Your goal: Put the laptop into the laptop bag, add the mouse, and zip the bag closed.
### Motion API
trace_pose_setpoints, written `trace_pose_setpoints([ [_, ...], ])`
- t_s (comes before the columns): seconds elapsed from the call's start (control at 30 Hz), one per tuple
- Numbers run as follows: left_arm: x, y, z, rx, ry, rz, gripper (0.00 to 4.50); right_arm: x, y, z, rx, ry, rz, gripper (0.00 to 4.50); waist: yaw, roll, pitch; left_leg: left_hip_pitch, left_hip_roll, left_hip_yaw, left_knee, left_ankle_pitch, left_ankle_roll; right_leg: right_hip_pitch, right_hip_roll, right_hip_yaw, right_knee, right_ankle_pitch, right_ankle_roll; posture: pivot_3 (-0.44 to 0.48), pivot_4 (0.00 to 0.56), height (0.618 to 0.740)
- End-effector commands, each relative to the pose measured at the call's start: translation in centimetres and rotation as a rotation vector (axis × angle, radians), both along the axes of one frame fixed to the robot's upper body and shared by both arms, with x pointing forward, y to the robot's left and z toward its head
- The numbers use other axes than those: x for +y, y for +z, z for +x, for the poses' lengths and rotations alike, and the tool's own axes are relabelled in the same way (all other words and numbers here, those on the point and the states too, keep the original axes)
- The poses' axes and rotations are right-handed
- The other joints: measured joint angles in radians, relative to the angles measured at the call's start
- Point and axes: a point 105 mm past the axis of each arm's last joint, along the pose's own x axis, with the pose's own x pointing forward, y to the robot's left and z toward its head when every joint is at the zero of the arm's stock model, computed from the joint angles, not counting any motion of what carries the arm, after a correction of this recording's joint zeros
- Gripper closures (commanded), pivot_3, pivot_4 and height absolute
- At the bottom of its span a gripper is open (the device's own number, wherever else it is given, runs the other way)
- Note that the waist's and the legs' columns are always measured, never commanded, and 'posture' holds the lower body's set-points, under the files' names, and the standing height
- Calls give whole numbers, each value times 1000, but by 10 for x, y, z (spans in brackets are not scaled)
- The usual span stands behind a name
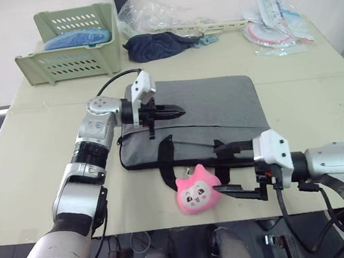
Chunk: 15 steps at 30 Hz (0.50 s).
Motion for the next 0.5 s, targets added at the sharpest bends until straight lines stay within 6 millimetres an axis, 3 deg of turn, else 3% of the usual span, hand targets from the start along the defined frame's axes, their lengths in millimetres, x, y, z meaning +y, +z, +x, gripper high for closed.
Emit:
trace_pose_setpoints([
  [0.03,-19,3,12,-42,57,12,4440,14,-9,-3,-32,120,-44,0,1,-1,0,0,0,0,0,0,0,1,0,0,0,0,0,0,150,740],
  [0.13,-26,-6,16,-26,73,29,4440,17,-20,-1,-43,168,-90,0,-2,-1,0,0,0,0,0,0,1,4,0,0,0,0,0,0,150,740],
  [0.27,-22,-42,14,29,77,162,4440,23,-37,1,-39,219,-134,0,-6,-2,0,0,0,1,-1,0,1,3,0,0,0,0,0,0,150,740],
  [0.4,-14,-66,18,81,135,255,4440,25,-53,6,-44,250,-207,0,-5,-2,-1,2,0,0,0,0,2,6,0,-1,0,0,0,0,150,740],
  [0.5,-14,-69,18,70,141,260,4500,28,-54,10,-40,258,-185,798,-4,-8,-5,7,1,0,0,0,2,12,-1,-1,-1,0,0,0,150,740],
])
